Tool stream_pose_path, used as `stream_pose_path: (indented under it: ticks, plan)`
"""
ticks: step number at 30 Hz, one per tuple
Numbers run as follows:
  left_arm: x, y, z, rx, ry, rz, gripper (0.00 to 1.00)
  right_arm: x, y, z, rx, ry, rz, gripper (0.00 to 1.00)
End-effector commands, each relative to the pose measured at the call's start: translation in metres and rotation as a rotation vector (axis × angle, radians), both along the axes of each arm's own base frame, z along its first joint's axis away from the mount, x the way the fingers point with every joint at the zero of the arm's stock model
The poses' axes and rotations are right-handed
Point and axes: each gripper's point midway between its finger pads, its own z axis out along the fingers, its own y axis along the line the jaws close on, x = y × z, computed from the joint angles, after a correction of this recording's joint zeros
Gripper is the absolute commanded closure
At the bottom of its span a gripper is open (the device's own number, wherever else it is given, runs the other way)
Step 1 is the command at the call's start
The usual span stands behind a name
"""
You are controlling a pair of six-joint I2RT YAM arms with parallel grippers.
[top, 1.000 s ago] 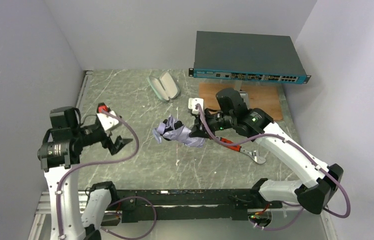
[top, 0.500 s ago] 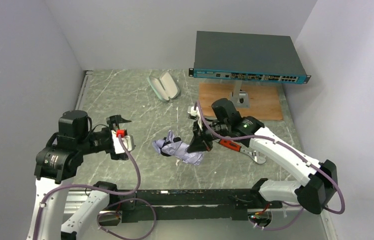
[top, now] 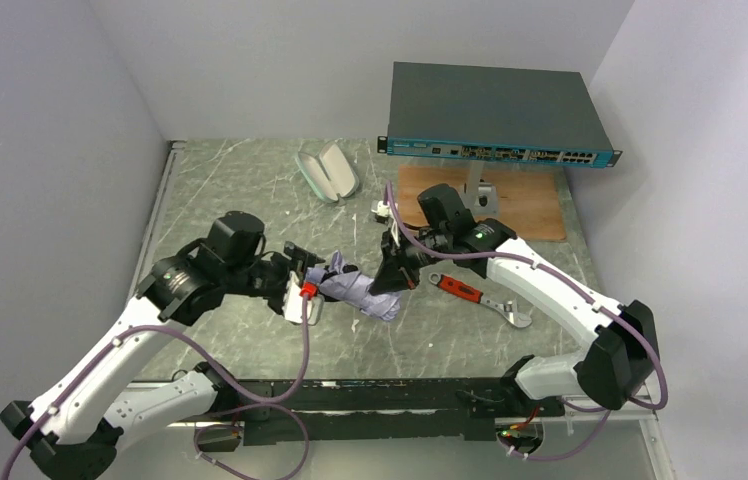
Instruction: Open the umbrella
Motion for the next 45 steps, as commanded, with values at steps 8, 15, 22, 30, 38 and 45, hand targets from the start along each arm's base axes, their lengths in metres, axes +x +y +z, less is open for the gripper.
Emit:
stream_pose_path:
  ticks: [8,15,22,30,38,45]
  plan:
    - [0.036,0.003,-0.03,0.072,-0.018,0.148,0.41,-0.026,-0.015,0.025,0.071,-0.205,0.169,1.0]
    - [0.025,-0.013,-0.024,0.019,0.052,0.111,0.6,-0.017,-0.013,0.022,0.049,-0.232,0.176,1.0]
    - [0.009,-0.011,-0.052,0.1,0.094,0.068,0.48,-0.012,-0.009,0.024,0.061,-0.236,0.148,1.0]
    - [-0.004,0.003,-0.063,0.143,0.109,0.058,0.5,-0.009,-0.014,0.018,0.03,-0.255,0.153,1.0]
    - [0.011,-0.007,-0.056,0.134,0.134,0.113,0.71,-0.011,-0.014,0.017,0.033,-0.25,0.174,1.0]
    - [0.031,0.034,-0.066,0.127,0.155,0.317,1.0,-0.012,-0.037,0.004,-0.025,-0.285,0.154,1.0]
